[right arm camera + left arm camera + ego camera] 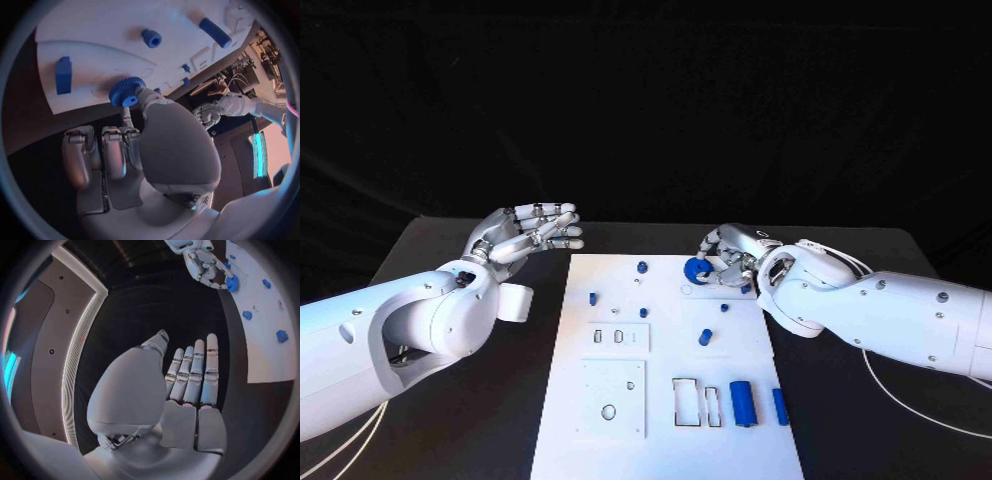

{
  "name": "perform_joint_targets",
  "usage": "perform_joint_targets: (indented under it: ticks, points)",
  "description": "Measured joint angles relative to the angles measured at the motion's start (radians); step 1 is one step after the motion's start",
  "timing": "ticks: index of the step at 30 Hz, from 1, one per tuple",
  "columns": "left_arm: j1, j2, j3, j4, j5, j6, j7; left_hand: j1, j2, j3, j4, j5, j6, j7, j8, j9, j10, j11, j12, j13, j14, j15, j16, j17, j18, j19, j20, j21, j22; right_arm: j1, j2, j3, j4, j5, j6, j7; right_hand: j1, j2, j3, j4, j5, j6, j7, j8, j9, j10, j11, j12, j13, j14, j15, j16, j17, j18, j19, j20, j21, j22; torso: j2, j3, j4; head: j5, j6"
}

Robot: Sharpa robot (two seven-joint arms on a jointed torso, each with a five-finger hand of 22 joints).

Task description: Assemble the parts on the task board

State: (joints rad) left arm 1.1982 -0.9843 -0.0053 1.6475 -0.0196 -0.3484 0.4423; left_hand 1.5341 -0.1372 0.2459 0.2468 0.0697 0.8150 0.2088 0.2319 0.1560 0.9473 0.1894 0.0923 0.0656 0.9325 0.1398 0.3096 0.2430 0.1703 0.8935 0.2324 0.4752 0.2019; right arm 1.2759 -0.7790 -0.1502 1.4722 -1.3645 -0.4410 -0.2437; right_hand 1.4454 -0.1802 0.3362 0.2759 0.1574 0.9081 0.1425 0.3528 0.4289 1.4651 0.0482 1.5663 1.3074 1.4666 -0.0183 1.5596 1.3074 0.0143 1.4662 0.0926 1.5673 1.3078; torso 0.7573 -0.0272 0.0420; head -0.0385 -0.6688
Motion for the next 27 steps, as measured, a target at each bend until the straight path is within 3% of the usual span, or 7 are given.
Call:
perform_joint_targets:
  ticks: [7, 11, 27]
  points:
    - [0.000, 0.004, 0.000, -0.002, 0.000, 0.001, 0.000, 0.000, 0.000, -0.003, -0.003, 0.000, 0.000, 0.000, 0.000, 0.000, 0.000, 0.000, -0.006, 0.000, 0.000, 0.000, -0.004, 0.003, 0.000, 0.000, 0.000, 0.000, 0.001, 0.010, 0.043, 0.001, 0.062, -0.044, -0.030, -0.020, -0.012, -0.004, 0.011, -0.003, 0.000, 0.000, 0.000, 0.000, 0.000, 0.004, -0.004, 0.000, 0.000, 0.000, 0.000, 0.000, 0.000, 0.000, 0.000, 0.000, 0.000, 0.000, 0.000, 0.0003, 0.0001, 0.002, 0.002]
    - [0.000, 0.008, 0.000, -0.003, 0.000, 0.001, -0.001, 0.000, 0.000, -0.003, -0.003, 0.000, 0.000, 0.000, 0.000, 0.000, 0.000, 0.000, -0.006, 0.000, 0.000, 0.000, -0.004, 0.003, 0.000, 0.000, 0.000, 0.000, 0.001, 0.011, 0.088, 0.001, 0.069, -0.085, -0.039, -0.035, -0.017, -0.009, 0.017, -0.008, 0.000, 0.000, 0.000, 0.000, 0.000, 0.004, -0.004, 0.000, 0.000, 0.000, 0.000, 0.000, 0.000, 0.000, -0.004, -0.003, 0.000, 0.000, 0.001, 0.0002, 0.0014, 0.002, 0.002]
    - [0.000, 0.012, 0.000, -0.004, 0.000, 0.003, -0.001, 0.000, 0.000, -0.003, -0.003, 0.000, 0.000, 0.000, 0.000, 0.000, 0.000, 0.000, -0.006, 0.000, 0.000, 0.000, -0.004, 0.003, 0.000, 0.000, 0.000, 0.000, 0.001, -0.012, 0.210, -0.001, -0.010, -0.163, -0.048, -0.069, -0.018, -0.011, 0.021, -0.011, -0.001, 0.006, 0.005, -0.015, 0.000, 0.004, -0.003, 0.000, 0.001, 0.000, 0.000, 0.000, 0.001, 0.000, 0.000, -0.007, 0.000, 0.000, 0.003, -0.0001, 0.0020, 0.007, -0.005]
